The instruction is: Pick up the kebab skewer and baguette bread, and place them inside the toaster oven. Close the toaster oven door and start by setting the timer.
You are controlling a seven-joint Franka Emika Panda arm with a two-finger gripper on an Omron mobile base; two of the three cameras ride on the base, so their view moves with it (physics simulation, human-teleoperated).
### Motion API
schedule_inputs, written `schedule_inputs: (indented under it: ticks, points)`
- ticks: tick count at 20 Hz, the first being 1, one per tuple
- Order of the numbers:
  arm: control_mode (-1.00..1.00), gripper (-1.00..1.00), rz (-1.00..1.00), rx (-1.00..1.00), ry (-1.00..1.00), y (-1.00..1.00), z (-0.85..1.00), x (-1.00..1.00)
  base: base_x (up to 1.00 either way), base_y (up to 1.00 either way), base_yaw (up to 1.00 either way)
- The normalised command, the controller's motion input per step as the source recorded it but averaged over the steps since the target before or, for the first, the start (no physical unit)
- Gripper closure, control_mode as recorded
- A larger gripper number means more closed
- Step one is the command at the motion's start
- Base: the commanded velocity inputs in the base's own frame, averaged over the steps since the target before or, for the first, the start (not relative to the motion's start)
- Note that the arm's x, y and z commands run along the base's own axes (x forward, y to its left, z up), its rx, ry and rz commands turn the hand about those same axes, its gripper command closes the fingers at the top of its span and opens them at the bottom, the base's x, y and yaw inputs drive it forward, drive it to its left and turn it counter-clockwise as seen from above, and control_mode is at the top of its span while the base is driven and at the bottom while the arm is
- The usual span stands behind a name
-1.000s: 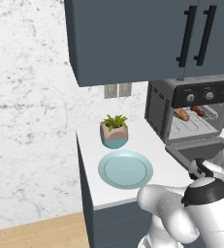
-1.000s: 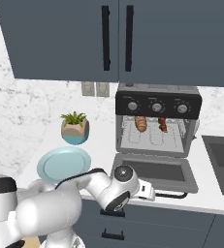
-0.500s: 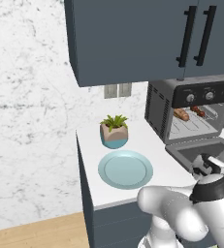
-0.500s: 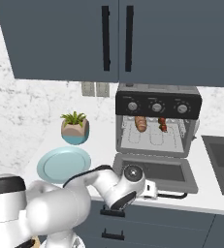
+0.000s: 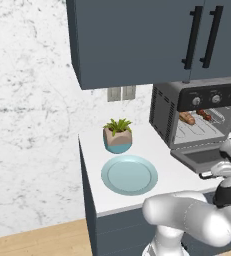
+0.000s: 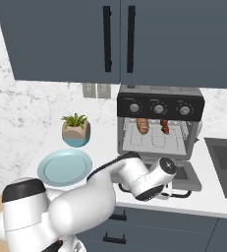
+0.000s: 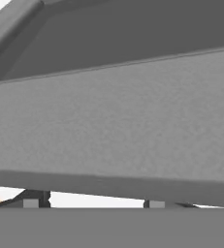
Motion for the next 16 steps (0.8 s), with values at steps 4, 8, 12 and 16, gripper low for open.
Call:
schedule_inputs:
  ticks: [4,8,12,16]
  points:
    - [-1.00,-1.00,-0.06,0.00,-0.25,0.42,0.06,0.34,0.00,0.00,0.00]
    - [-1.00,-1.00,-0.07,0.00,-0.27,0.65,0.00,0.42,0.00,0.00,0.00]
    - [-1.00,-1.00,-0.07,0.00,-0.28,0.74,0.11,0.60,0.00,0.00,0.00]
    - [-1.00,-1.00,-0.08,0.00,-0.25,0.61,0.46,0.70,0.00,0.00,0.00]
